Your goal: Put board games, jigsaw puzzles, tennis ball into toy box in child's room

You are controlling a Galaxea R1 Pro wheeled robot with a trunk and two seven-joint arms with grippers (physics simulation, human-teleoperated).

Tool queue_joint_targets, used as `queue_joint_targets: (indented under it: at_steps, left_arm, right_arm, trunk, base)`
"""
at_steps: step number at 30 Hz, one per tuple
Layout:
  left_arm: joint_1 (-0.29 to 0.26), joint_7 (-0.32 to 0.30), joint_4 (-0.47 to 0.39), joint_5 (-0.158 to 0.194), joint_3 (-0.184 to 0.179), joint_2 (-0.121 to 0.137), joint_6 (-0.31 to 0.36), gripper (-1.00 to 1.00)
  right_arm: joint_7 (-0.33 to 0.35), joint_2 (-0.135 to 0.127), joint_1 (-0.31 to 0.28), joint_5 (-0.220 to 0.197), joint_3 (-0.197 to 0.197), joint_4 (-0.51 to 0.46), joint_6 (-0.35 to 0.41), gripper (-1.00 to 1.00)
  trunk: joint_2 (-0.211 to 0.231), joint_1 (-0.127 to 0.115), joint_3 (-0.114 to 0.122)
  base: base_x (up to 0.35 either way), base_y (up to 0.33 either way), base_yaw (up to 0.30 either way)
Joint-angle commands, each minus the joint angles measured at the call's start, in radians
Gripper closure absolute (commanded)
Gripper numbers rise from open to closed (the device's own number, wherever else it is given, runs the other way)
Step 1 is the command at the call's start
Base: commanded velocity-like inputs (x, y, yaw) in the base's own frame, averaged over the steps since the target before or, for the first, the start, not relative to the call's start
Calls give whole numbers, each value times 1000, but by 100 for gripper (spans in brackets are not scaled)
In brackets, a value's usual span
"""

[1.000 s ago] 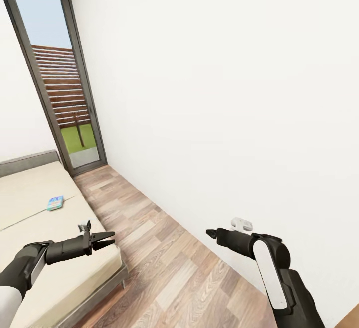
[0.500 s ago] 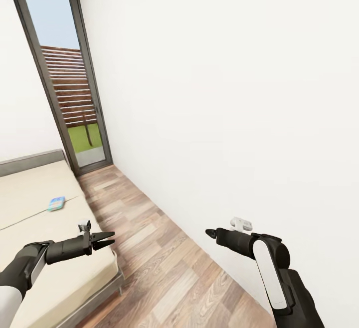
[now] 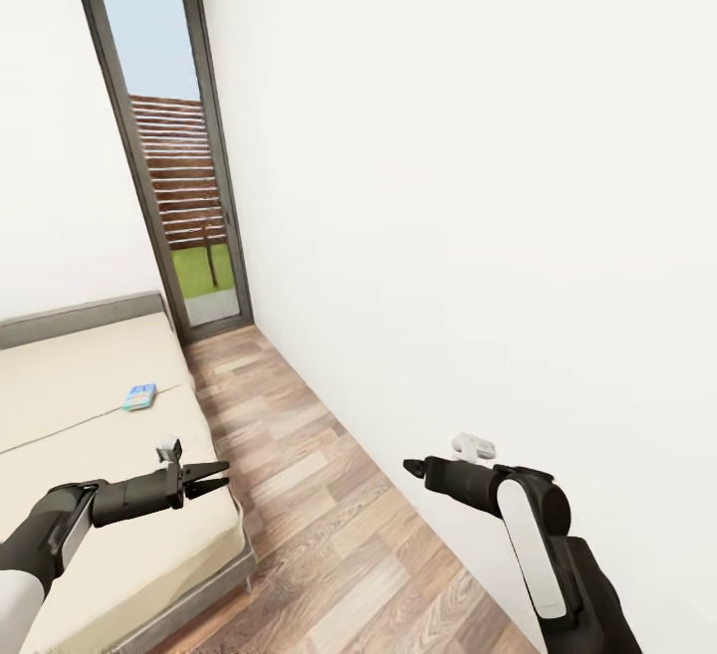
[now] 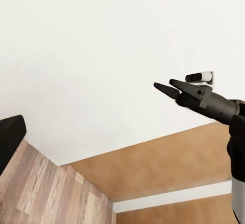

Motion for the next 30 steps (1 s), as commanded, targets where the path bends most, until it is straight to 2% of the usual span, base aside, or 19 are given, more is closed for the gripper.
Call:
queue_joint_targets:
  at_steps: [1,30]
  left_arm:
    - [-1,-4,0,0,1,0,11,-100]
    - [-1,-3,0,-2,0,-3,12,-100]
  right_arm:
    - [-9,0,-1,-9,2,-1,3,-100]
    - [-9,0,-1,-9,6,1,3,-100]
  trunk:
    - [-1,0,-2]
    - [-1,0,-2]
  base:
    - [37,-53,289]
    - [3,-5,290]
